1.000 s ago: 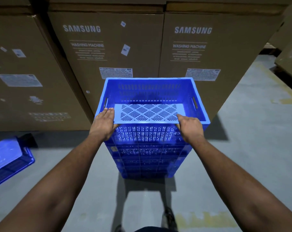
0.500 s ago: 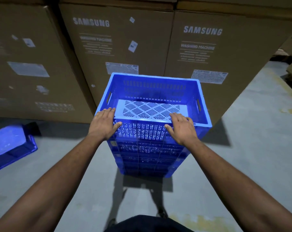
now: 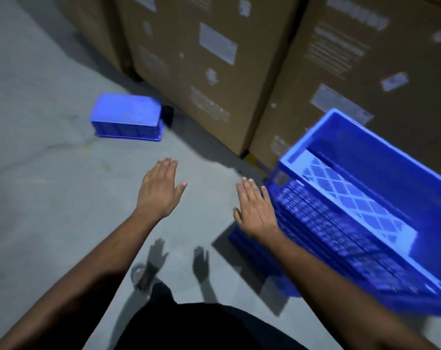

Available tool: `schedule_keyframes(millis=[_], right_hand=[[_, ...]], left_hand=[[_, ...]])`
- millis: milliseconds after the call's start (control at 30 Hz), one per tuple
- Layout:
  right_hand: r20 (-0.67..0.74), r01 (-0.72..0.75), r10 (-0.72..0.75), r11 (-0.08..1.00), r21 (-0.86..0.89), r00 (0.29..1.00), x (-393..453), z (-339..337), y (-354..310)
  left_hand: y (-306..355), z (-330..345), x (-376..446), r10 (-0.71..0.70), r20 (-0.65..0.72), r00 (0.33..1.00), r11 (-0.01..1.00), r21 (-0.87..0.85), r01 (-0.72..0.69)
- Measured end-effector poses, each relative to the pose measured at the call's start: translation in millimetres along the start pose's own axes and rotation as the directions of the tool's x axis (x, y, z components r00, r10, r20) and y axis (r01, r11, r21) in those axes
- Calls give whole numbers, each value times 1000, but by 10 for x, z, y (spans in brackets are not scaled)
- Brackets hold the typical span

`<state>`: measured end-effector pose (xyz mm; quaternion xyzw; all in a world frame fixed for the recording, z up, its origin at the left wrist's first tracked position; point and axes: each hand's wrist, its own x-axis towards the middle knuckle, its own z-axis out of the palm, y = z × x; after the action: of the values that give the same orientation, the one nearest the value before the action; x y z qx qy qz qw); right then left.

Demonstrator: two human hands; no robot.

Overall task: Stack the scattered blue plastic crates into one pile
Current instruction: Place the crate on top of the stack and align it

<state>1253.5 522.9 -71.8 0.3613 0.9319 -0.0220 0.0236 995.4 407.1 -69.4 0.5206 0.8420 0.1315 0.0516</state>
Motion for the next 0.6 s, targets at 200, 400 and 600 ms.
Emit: schedule_keyframes(millis=[200,400,600], right_hand=[[79,77,-78,997,10,994,1287,153,-1267],[107,177,-184,982,71,977,2442,178,-2625],[164,281,-288,958,62,944,3587,353,-3507]], left_hand=[[-1713,-271,4,-170,6,985,985,11,170],[-3088,-728,100,-308,-8,951,951,31,308],[-4198,-856,547,-387,8,922,922,27,386]])
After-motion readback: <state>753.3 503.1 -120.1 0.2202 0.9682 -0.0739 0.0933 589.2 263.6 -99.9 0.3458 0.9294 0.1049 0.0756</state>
